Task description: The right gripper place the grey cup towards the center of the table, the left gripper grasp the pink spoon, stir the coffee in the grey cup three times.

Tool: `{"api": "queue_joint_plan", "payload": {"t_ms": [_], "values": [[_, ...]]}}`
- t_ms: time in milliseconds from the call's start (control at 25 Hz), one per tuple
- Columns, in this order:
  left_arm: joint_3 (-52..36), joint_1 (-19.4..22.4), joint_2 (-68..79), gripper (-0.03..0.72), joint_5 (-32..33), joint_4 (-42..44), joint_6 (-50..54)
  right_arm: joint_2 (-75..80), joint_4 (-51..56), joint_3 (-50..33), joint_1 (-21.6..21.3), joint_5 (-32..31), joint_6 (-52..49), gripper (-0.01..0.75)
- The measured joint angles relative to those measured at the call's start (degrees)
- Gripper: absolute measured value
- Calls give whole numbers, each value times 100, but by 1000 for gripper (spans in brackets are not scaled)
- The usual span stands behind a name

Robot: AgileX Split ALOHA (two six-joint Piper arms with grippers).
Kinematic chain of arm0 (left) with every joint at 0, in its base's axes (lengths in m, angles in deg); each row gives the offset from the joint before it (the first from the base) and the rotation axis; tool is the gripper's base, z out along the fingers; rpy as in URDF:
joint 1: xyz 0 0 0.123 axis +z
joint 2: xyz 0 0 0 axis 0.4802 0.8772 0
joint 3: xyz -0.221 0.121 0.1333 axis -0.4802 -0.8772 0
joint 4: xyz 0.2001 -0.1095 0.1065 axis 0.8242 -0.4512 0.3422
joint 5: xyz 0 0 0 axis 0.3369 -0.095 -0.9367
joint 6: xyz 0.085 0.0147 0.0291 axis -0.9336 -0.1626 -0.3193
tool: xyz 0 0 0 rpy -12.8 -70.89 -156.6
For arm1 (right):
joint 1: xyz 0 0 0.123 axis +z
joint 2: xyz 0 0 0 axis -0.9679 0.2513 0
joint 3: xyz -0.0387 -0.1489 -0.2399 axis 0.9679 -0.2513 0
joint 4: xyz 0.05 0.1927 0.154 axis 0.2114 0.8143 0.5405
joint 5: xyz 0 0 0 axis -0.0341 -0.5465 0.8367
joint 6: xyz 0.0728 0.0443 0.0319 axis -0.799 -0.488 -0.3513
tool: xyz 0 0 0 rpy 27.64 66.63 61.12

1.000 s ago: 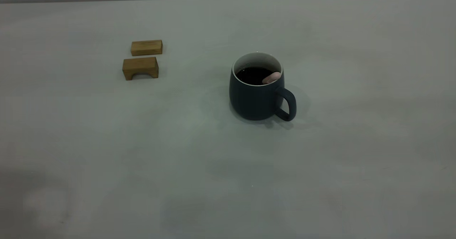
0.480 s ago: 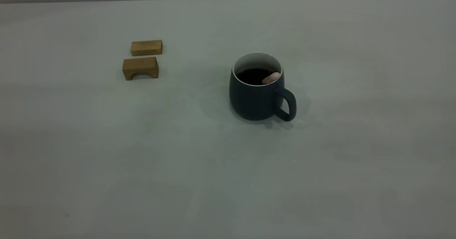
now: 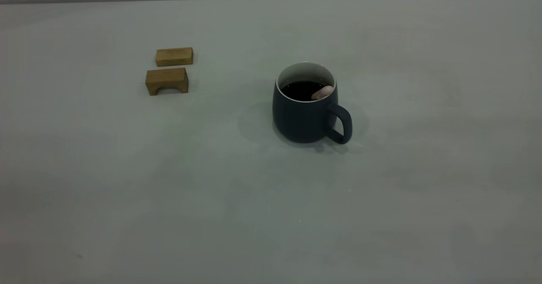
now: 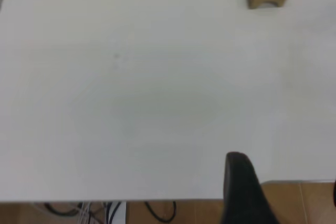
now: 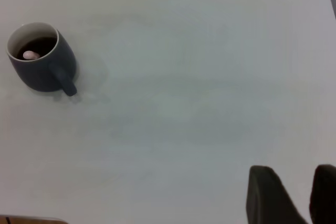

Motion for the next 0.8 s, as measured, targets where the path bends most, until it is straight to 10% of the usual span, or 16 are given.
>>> {"api": "queue_joint_plan", "payload": {"t_ms": [800], "values": [[0, 30, -137, 481, 0, -208, -352, 0, 0, 0, 0, 0, 0, 237]]}}
